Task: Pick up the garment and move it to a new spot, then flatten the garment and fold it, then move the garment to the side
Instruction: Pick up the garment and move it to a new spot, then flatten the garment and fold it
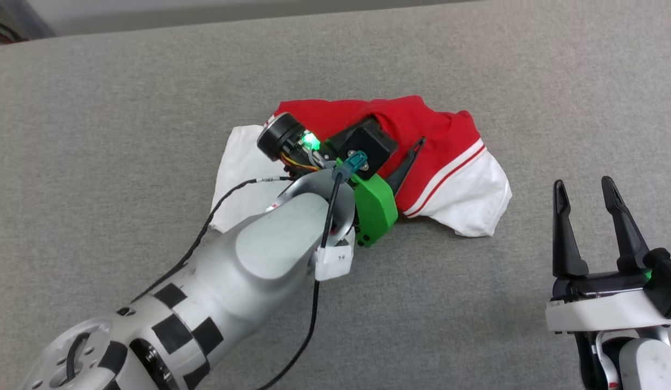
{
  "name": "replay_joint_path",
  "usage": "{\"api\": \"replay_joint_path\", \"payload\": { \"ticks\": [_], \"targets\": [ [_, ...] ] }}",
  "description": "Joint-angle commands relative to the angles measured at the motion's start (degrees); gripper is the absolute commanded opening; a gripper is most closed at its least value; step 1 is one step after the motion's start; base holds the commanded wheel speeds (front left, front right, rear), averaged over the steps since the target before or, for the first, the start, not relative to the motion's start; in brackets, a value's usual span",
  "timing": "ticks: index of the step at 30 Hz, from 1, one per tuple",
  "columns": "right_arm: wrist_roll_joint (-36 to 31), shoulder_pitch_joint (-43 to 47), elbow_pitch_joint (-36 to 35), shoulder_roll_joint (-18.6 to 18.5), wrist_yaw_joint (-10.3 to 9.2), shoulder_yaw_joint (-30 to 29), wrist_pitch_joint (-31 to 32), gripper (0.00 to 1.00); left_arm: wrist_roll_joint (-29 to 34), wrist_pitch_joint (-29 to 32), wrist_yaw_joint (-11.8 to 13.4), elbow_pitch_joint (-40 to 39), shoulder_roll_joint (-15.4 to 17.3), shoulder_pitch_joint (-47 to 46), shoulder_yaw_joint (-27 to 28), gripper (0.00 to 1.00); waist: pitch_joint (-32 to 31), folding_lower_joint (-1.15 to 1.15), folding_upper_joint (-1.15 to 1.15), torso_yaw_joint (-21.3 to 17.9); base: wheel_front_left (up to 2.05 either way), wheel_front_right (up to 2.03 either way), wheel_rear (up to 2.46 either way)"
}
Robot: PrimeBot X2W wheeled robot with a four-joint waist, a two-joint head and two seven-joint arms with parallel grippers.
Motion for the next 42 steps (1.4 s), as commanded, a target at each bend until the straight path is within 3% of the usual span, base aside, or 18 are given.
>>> {"api": "replay_joint_path", "payload": {
  "ticks": [1,9,16,19,24,29,34,42],
  "targets": [
    [-0.2,0.8,0.1,0.0,0.37,0.0,-0.3,1.00,0.3,-0.9,1.9,-1.5,1.1,2.0,1.2,1.00,-4.4,0.00,0.00,3.6,0.00,0.00,0.00],
    [-0.3,3.2,0.3,0.0,0.37,-0.2,-0.3,1.00,1.0,-1.6,9.8,-11.1,8.5,11.8,7.5,1.00,-8.7,0.00,0.00,5.9,0.00,0.00,0.00],
    [-0.4,5.1,0.5,0.0,0.37,-0.5,-0.3,1.00,5.3,-1.6,17.2,-22.3,15.4,24.4,19.3,1.00,-10.9,0.00,0.00,6.8,0.00,0.00,0.00],
    [-0.5,5.8,0.5,0.0,0.37,-0.7,-0.3,1.00,7.7,-1.6,19.5,-25.9,17.0,30.2,24.6,1.00,-11.5,0.00,0.00,7.1,0.00,0.00,0.00],
    [-0.6,6.8,0.7,0.0,0.37,-0.8,-0.3,1.00,12.6,-1.6,22.4,-31.1,17.0,39.8,34.7,1.00,-12.4,0.00,0.00,7.6,0.00,0.00,0.00],
    [-0.5,7.5,1.1,0.0,0.37,-0.3,-0.3,1.00,16.8,-1.6,21.7,-35.1,14.4,48.1,43.3,1.00,-13.4,0.00,0.00,7.7,0.00,0.00,0.00],
    [-0.3,8.6,1.6,0.0,0.37,0.6,-0.3,1.00,21.0,-1.6,17.7,-37.4,10.6,55.3,50.7,1.00,-14.3,0.00,0.00,7.5,0.00,0.00,0.00],
    [0.0,10.2,2.6,0.0,0.37,1.3,-0.3,1.00,26.2,-1.6,11.5,-37.1,5.3,60.4,57.4,1.00,-15.2,0.00,0.00,7.6,0.00,0.00,0.00]
  ]
}}
